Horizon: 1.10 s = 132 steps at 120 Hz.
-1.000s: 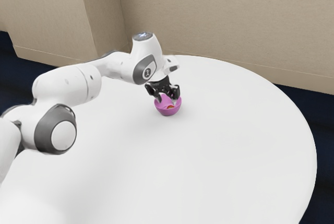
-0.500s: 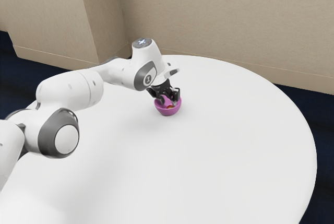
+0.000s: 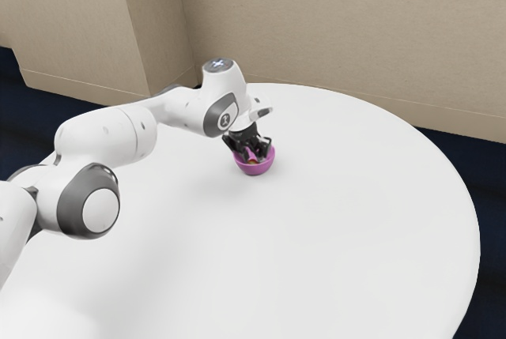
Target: Take strawberry from the bowl
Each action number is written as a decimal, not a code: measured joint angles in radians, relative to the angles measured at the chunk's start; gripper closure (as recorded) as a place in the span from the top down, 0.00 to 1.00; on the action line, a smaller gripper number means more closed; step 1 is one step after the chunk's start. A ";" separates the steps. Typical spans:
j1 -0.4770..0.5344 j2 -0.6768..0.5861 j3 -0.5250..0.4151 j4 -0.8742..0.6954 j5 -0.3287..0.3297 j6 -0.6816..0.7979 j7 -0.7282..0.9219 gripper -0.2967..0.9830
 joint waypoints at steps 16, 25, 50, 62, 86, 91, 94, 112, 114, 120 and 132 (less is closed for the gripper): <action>0.000 -0.003 0.000 0.005 0.020 -0.040 0.000 0.37; 0.000 -0.004 0.000 0.008 0.034 -0.053 0.000 0.34; -0.001 -0.014 -0.003 0.026 0.074 -0.072 -0.008 0.26; -0.006 -0.030 -0.011 0.028 0.085 -0.076 -0.012 0.24; -0.047 -0.069 -0.055 0.057 0.105 -0.082 -0.022 0.22; -0.061 -0.070 -0.062 0.065 0.109 -0.080 -0.024 0.21; -0.070 -0.070 -0.064 0.070 0.111 -0.079 -0.025 0.21; -0.113 -0.052 -0.083 0.096 0.117 -0.062 -0.032 0.20; -0.117 -0.049 -0.085 0.096 0.117 -0.059 -0.033 0.19; -0.128 -0.039 -0.095 0.098 0.118 -0.047 -0.036 0.19; -0.146 -0.014 -0.111 0.098 0.122 -0.021 -0.042 0.17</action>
